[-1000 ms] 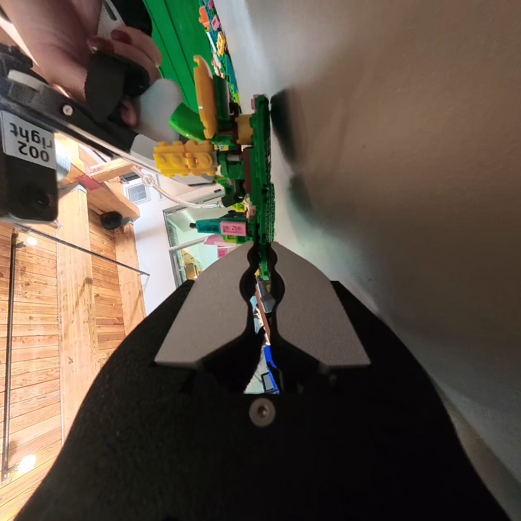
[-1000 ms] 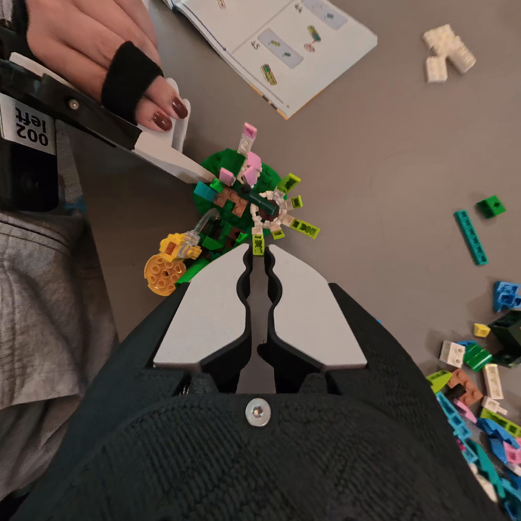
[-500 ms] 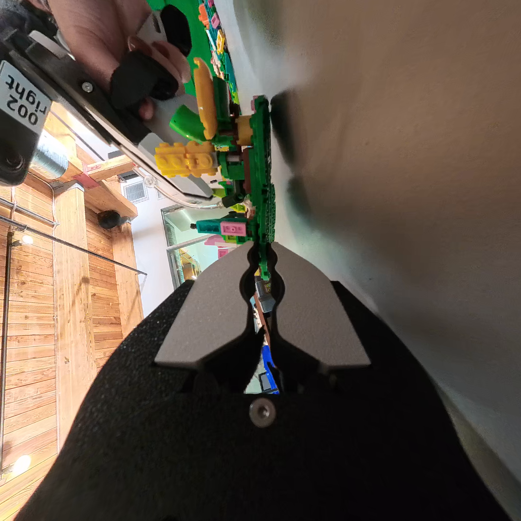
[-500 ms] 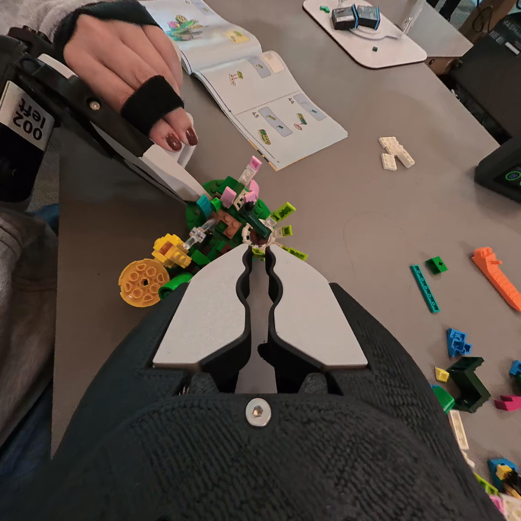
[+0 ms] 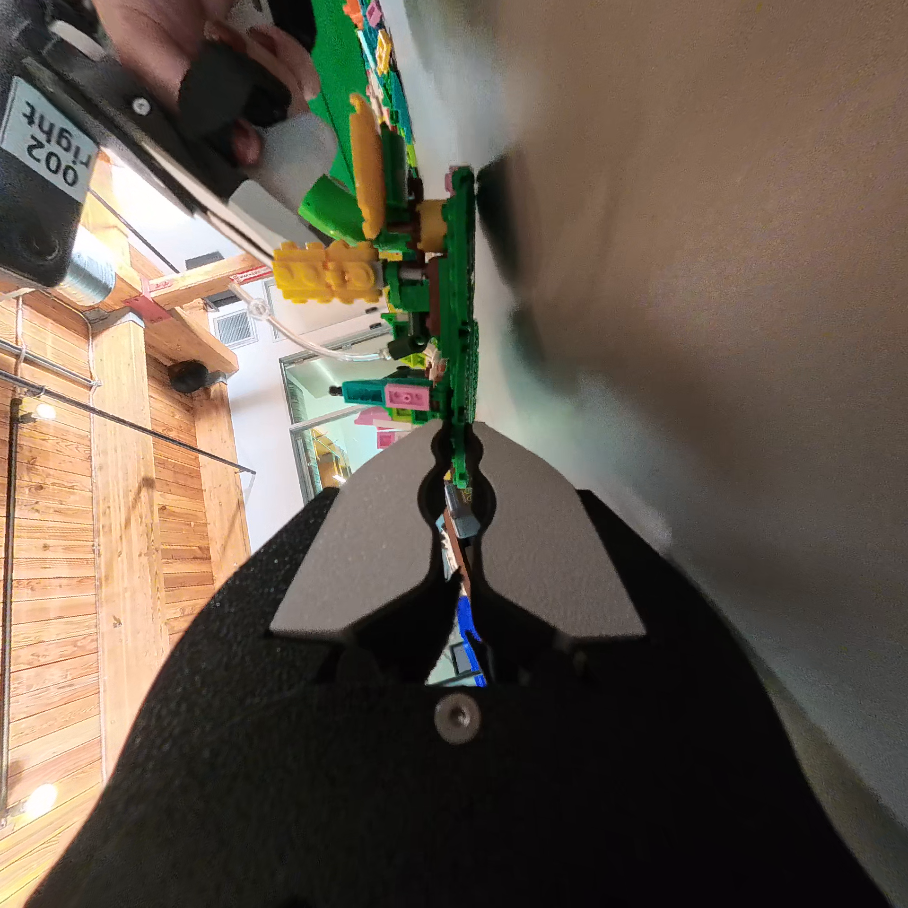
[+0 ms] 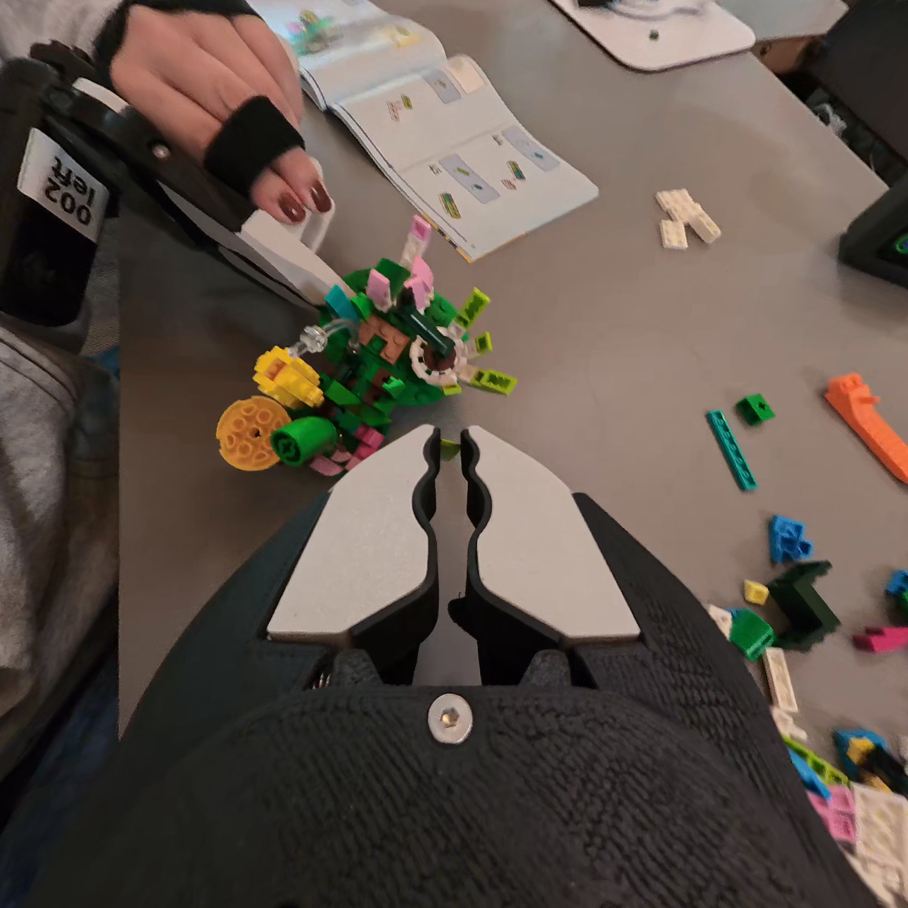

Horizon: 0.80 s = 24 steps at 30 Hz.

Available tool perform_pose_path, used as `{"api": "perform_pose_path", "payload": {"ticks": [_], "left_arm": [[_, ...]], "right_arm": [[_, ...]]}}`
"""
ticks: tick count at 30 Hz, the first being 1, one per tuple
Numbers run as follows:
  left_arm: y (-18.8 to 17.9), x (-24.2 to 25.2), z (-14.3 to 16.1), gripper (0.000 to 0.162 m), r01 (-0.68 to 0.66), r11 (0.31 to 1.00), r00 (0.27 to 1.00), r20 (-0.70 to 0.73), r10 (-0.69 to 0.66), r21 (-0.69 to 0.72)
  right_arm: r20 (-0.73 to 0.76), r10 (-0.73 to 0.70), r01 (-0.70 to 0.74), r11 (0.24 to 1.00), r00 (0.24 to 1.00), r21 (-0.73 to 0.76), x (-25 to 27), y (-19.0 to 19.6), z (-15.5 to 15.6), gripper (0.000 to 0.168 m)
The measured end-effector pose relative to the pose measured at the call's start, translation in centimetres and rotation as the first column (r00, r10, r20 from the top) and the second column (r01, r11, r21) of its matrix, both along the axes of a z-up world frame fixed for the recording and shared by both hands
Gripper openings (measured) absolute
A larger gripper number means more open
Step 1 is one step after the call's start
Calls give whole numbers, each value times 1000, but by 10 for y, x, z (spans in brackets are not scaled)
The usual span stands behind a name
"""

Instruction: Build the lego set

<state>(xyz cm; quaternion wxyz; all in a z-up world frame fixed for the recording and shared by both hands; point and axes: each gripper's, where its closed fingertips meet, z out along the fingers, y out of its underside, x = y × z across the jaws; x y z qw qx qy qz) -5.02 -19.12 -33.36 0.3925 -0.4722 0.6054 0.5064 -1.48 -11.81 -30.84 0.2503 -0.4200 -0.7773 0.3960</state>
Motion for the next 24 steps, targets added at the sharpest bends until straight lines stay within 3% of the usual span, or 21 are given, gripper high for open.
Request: {"api": "perform_pose_path", "payload": {"ticks": [7, 10, 13, 17, 20, 24], "left_arm": [[3, -11, -4, 5, -67, 997, 996, 59, 69, -50], [4, -13, -7, 5, -91, 993, 991, 87, 98, -77], [4, -15, -7, 5, -107, 991, 988, 100, 116, -84], [4, -15, -8, 5, -107, 990, 987, 112, 118, -96], [2, -16, -13, 7, -110, 980, 967, 211, 144, -168], [-1, -20, -20, 13, -133, 957, 933, 293, 209, -259]], "right_arm": [[143, -222, 244, 955, 965, -166, 1, 24, 1, 6], [229, -254, 317, 898, 940, -304, 2, 26, 0, 7], [219, -241, 311, 869, 945, -385, 2, 24, 5, 6], [32, -194, 194, 927, 981, -322, 3, 20, 21, 6], [-115, -145, 116, 967, 983, -228, 6, 11, 34, 6], [-266, -93, 87, 996, 960, -33, 10, 6, 46, 6]]}}
